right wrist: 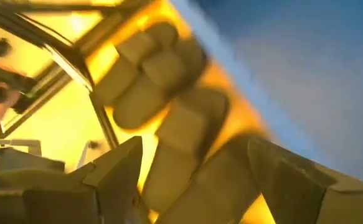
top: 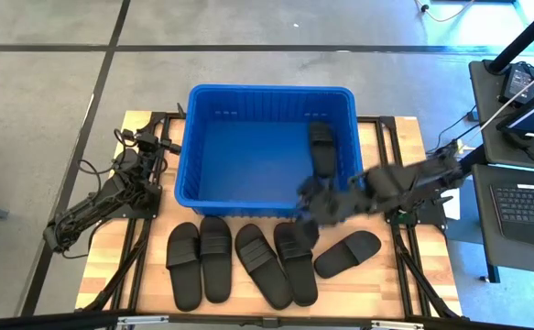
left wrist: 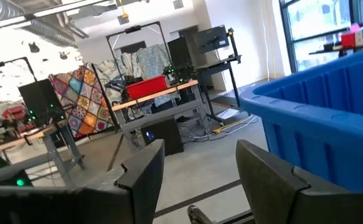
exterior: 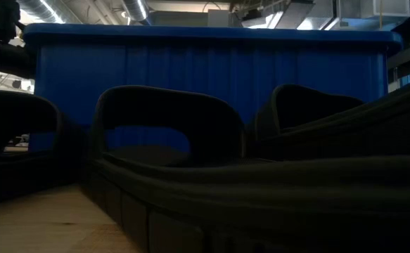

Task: Pick and place slides into bin
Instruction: Put the black slide into the blue organizer bin

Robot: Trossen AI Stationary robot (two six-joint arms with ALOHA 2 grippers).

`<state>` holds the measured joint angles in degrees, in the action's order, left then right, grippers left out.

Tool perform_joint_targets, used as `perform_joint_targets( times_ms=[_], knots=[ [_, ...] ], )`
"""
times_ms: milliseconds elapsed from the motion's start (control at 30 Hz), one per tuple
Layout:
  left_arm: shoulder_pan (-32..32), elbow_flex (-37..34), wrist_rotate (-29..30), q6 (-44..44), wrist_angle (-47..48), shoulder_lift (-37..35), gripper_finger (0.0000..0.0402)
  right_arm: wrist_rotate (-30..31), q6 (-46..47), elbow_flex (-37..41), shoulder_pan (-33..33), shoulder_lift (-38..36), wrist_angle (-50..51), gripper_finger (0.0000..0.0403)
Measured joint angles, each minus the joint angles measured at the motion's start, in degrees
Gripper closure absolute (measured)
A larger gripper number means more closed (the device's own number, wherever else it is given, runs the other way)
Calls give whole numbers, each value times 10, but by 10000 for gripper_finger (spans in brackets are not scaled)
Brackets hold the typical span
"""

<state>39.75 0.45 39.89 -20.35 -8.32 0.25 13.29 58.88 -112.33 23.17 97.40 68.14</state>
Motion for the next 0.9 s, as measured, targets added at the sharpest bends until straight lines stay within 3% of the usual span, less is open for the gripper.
perform_joint_targets(
  times_ms=[167,300,467,667,900],
  knots=[
    [0,0,-1,8,0,0,207,-34,180,0,60,57,90,111],
    [0,0,-1,8,0,0,207,-79,262,0,90,105,136,111],
    [0,0,-1,8,1,0,207,-118,314,1,105,159,224,111],
    [0,0,-1,9,1,0,207,-142,341,51,110,174,220,111],
    [0,0,-2,8,1,0,207,-213,356,149,126,176,219,111]
  ],
)
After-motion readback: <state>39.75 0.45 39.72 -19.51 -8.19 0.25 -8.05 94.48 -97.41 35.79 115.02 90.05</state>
